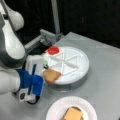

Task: Ingredient selection for cheeseburger or sandwich

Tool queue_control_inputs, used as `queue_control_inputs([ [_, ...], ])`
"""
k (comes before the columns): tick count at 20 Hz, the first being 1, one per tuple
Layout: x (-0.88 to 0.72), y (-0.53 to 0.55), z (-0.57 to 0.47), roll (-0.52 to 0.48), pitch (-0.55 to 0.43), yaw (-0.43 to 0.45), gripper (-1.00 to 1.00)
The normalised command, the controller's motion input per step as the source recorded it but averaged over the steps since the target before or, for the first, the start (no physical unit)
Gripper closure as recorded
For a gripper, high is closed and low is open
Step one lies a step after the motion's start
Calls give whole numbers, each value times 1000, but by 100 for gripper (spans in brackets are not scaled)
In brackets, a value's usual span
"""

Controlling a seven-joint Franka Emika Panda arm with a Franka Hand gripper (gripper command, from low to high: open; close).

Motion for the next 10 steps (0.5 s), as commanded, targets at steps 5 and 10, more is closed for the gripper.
queue_control_inputs([
  [5, 207, -289, -164, 482, -58, 150, -100],
  [10, 203, -266, -180, 504, -105, 128, -100],
])
